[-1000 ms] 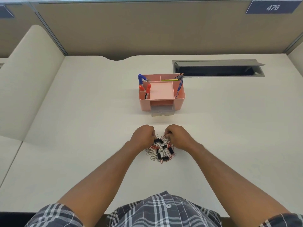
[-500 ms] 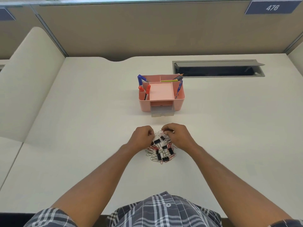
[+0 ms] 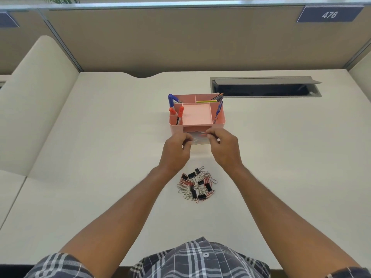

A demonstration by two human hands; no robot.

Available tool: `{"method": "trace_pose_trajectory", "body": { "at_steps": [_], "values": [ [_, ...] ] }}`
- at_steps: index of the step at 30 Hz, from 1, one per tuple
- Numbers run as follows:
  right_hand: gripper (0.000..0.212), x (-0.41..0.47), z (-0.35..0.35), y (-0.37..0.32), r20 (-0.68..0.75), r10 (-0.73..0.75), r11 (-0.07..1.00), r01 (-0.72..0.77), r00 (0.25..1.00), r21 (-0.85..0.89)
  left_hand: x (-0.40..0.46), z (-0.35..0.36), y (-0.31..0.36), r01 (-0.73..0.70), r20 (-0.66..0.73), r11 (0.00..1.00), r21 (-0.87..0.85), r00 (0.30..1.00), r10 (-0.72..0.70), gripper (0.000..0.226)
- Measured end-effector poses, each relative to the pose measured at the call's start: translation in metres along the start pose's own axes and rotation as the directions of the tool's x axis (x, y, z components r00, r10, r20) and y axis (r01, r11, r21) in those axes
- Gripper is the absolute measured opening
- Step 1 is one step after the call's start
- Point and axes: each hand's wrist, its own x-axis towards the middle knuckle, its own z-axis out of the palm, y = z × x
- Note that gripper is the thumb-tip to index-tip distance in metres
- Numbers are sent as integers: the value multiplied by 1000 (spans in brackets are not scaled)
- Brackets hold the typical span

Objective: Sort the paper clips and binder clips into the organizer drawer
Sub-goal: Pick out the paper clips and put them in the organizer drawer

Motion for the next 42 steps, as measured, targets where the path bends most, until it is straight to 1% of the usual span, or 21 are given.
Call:
{"method": "trace_pose_trajectory", "body": {
  "at_steps": [3, 5, 7, 10, 12, 14, 16, 18, 20, 22, 25, 28, 31, 34, 36, 38, 40, 42],
  "values": [
    [17, 15, 4, -5, 20, -28, 992, 30, 999, -125, 19, 2, 8, -10, -2, 999, 53, 1000, 10, 14],
    [19, 19, 7, -8, 47, -22, 988, 29, 999, -154, 26, 4, 10, 3, 14, 997, 81, 1000, -4, 17],
    [19, 20, 7, -9, 64, -37, 986, 47, 997, -158, 26, 4, 10, -4, 1, 997, 75, 1000, 4, 17],
    [14, 11, 2, -4, 31, -99, 988, 102, 995, -118, 10, 3, 5, -55, -41, 998, 38, 998, 57, 14],
    [13, -5, -1, 5, 47, -102, 989, 106, 994, -105, -10, 5, -4, -54, -18, 998, 31, 998, 55, 11],
    [13, -21, -1, 18, 176, 4, 985, 27, 984, -172, -31, 10, -15, 4, 89, 998, 69, 996, -11, 12],
    [17, -37, 3, 32, 317, 155, 941, -43, 936, -335, -50, 17, -27, 61, 240, 985, 162, 966, -99, 23],
    [22, -51, 9, 40, 377, 250, 894, -63, 892, -444, -62, 22, -36, 62, 342, 969, 238, 928, -144, 30],
    [24, -61, 15, 40, 395, 271, 874, -52, 878, -484, -66, 24, -39, 41, 371, 962, 271, 917, -144, 28],
    [25, -68, 21, 39, 393, 264, 869, -40, 881, -492, -66, 24, -40, 30, 356, 955, 294, 924, -139, 21],
    [21, -71, 27, 37, 384, 249, 869, -31, 889, -494, -59, 20, -42, 80, 304, 944, 320, 935, -182, 17],
    [14, -68, 28, 37, 382, 255, 865, -33, 888, -501, -54, 17, -47, 120, 276, 939, 323, 937, -214, 21],
    [14, -63, 26, 39, 385, 291, 854, -56, 876, -518, -54, 14, -51, 130, 260, 938, 322, 941, -219, 27],
    [17, -59, 24, 42, 365, 312, 857, -94, 877, -506, -58, 16, -49, 109, 205, 941, 320, 962, -181, 21],
    [18, -57, 24, 43, 352, 304, 870, -107, 885, -482, -63, 20, -44, 47, 190, 943, 329, 975, -115, 14],
    [22, -55, 24, 43, 378, 287, 869, -72, 880, -490, -68, 27, -40, -33, 220, 922, 386, 974, -58, 17],
    [20, -56, 26, 43, 387, 278, 848, -36, 879, -528, -71, 34, -36, -46, 254, 896, 441, 964, -76, 20],
    [16, -59, 29, 42, 384, 272, 826, -9, 882, -564, -71, 40, -34, -27, 265, 878, 477, 958, -114, 19]
  ]
}}
